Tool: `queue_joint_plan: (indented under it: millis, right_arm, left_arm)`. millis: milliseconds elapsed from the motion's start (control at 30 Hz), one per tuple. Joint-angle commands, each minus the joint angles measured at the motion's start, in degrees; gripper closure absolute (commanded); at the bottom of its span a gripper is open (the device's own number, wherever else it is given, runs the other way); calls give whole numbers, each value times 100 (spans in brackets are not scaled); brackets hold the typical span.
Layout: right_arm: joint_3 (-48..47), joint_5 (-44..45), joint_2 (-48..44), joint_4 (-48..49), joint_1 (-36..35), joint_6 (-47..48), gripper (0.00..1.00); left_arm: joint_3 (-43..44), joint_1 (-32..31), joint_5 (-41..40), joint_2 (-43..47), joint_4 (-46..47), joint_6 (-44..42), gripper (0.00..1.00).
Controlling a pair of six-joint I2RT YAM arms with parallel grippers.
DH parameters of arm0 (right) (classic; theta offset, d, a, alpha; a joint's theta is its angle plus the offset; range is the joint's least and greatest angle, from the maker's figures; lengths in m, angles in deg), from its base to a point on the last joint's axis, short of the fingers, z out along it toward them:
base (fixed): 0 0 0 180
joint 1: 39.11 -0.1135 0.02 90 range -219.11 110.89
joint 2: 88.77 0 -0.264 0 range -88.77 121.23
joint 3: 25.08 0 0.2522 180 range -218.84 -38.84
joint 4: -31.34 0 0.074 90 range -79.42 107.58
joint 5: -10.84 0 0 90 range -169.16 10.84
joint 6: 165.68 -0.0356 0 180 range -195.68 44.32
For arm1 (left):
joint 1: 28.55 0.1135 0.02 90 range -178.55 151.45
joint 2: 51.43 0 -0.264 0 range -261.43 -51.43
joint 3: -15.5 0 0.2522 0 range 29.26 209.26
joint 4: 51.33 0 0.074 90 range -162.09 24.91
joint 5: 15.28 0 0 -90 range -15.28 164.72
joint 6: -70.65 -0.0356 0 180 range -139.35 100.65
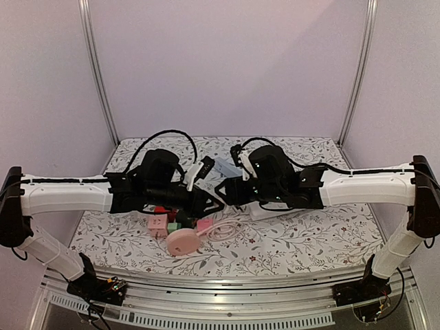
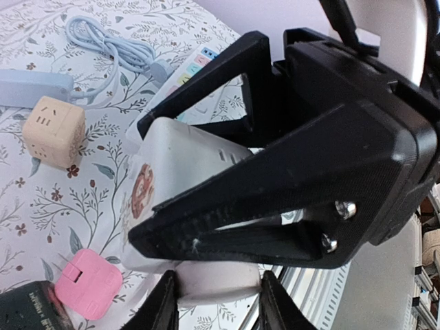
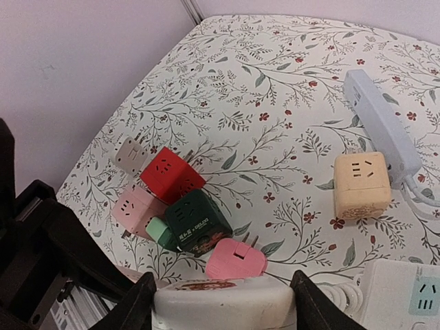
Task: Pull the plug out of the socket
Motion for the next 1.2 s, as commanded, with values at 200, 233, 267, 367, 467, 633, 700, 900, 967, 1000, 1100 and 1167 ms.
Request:
queue_joint_plan:
  millis: [200,233,267,367,467,633,700,900,967,1000,1100,1167]
  right_arm:
    - [-360,-470,-365,-101,-84,146,80]
    - [-357,-481,-365,-91,-84,153,80]
    - [-357,-479,-365,-88,-85,143,80]
    - [-374,-465,-341,-87,-88,130,80]
    - [-391,-437,-298,-86,-88,105,80]
    - [-412,-407,-255,-96,-89,77,80]
    - [-410,-383,-251,-96,-85,83,80]
    - [-411,-382,-242,-95,-85,60,80]
    - [-406,-394,-242,-103,-84,61,80]
    - [-401,-400,-242,-96,-85,66,81]
    - [-402,-433,-243,-97,-84,49,81]
    - [-396,-431,-235,-107,-88,42,81]
  left_arm:
    - [374,-9,-916,-407,-510,-232,34]
    - [403,-14,-913,-425,-516,-243,34]
    - [431,-26,-909,-449,-514,-266,33]
    - [539,-111,-946,-530,-597,-383,30]
    - [609,-184,-1006,-589,-643,-444,28]
    - [663,-259,-1074,-630,-690,-481,32]
    - [687,-297,-1129,-647,-730,-500,36]
    - [764,-400,-1279,-716,-833,-539,57]
    - [776,-410,-1305,-727,-826,-538,60]
    - [788,-423,-1314,-740,-826,-538,61]
    - [821,-441,-1341,-755,-806,-543,68]
    - [822,-452,-1346,-739,-761,-556,75]
